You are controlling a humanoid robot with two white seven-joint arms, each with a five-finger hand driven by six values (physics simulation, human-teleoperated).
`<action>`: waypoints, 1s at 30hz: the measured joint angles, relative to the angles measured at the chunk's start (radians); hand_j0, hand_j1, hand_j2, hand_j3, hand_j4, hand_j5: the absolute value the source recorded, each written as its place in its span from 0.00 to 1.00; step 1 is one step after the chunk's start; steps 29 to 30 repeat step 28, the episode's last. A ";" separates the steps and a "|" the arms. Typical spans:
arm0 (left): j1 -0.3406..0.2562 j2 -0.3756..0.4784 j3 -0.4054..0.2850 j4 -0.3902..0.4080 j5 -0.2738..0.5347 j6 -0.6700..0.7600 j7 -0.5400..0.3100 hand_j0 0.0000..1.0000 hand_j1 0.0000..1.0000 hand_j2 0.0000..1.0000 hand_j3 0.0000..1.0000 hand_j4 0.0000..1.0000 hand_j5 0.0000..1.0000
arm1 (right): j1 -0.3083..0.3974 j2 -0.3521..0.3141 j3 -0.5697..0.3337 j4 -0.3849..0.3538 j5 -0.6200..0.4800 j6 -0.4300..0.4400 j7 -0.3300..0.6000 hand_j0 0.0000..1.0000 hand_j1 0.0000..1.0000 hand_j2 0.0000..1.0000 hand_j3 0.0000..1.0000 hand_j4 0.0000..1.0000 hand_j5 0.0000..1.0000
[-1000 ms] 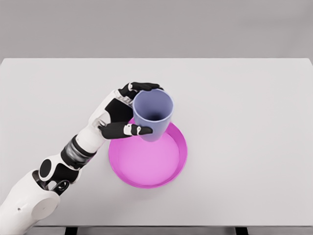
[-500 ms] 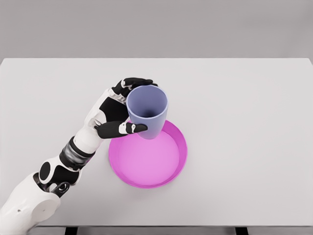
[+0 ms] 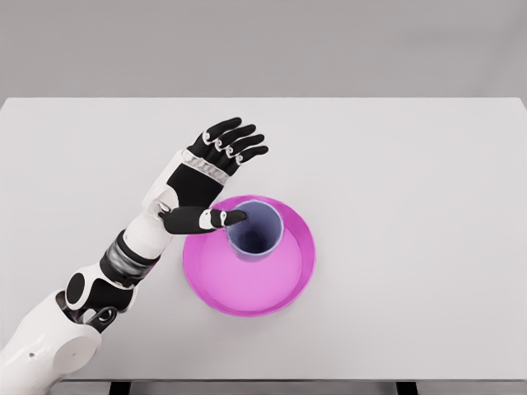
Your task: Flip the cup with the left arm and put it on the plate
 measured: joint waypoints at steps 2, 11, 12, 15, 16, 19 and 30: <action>0.000 0.001 0.000 0.000 0.000 0.000 0.000 0.92 0.92 0.92 0.92 0.92 0.92 | 0.000 0.000 0.000 0.000 0.000 0.000 0.000 1.00 1.00 1.00 1.00 1.00 1.00; -0.060 0.047 0.011 0.001 -0.002 -0.002 -0.002 0.98 0.98 0.98 0.98 0.98 0.98 | 0.000 0.000 0.000 0.000 0.000 0.000 0.000 1.00 1.00 1.00 1.00 1.00 1.00; -0.087 0.076 0.012 0.001 -0.004 -0.004 -0.004 0.99 0.99 0.99 0.99 0.99 0.99 | 0.000 0.000 0.000 0.000 0.000 0.000 0.000 1.00 1.00 1.00 1.00 1.00 1.00; -0.137 0.216 0.011 0.001 -0.062 -0.043 -0.017 1.00 1.00 1.00 1.00 1.00 1.00 | 0.000 0.000 0.000 0.000 0.000 0.000 0.000 1.00 1.00 1.00 1.00 1.00 1.00; -0.140 0.262 0.010 0.001 -0.121 -0.058 -0.026 1.00 1.00 1.00 1.00 1.00 1.00 | 0.000 0.000 0.000 0.000 0.000 0.000 0.000 1.00 1.00 1.00 1.00 1.00 1.00; -0.158 0.389 0.008 0.001 -0.304 -0.081 -0.040 1.00 1.00 1.00 1.00 1.00 1.00 | 0.000 0.000 0.000 0.000 0.000 0.000 0.000 1.00 1.00 1.00 1.00 1.00 1.00; -0.152 0.551 0.012 0.002 -0.441 -0.094 -0.048 1.00 1.00 1.00 1.00 1.00 1.00 | 0.000 0.000 0.000 0.000 0.000 0.000 0.000 1.00 1.00 1.00 1.00 1.00 1.00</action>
